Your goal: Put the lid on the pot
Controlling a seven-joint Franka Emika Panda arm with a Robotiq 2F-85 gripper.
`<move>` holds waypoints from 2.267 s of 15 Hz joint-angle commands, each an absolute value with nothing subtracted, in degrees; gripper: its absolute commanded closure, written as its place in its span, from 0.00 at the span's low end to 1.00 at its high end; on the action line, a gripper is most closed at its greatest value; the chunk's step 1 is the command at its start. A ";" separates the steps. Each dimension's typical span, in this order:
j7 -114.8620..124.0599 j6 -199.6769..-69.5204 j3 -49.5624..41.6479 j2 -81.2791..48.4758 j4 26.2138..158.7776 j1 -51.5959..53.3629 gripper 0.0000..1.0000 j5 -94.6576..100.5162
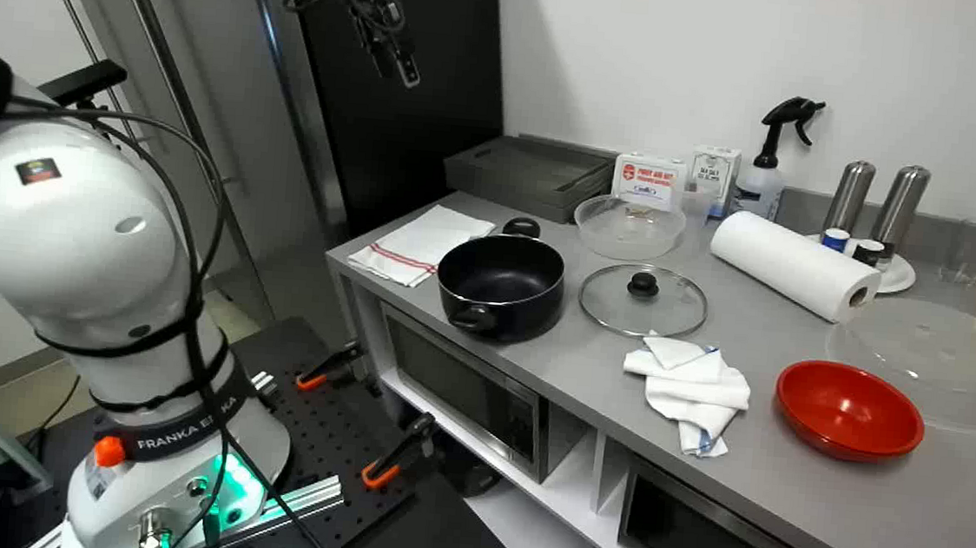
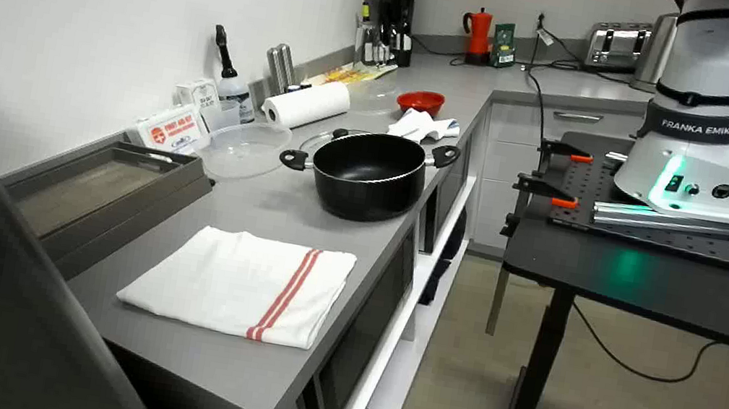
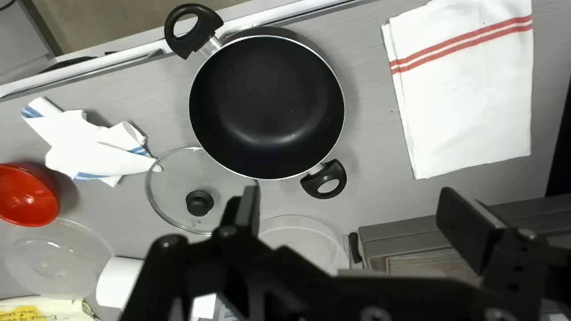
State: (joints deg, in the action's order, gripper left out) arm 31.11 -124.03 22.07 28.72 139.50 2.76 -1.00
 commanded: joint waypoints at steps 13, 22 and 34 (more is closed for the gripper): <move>32.22 -124.18 20.81 26.35 138.01 2.84 0.00 1.07; 36.58 -122.83 15.42 7.65 123.15 -2.62 0.00 9.03; 36.01 -121.09 0.57 -20.15 94.55 -1.26 0.00 1.74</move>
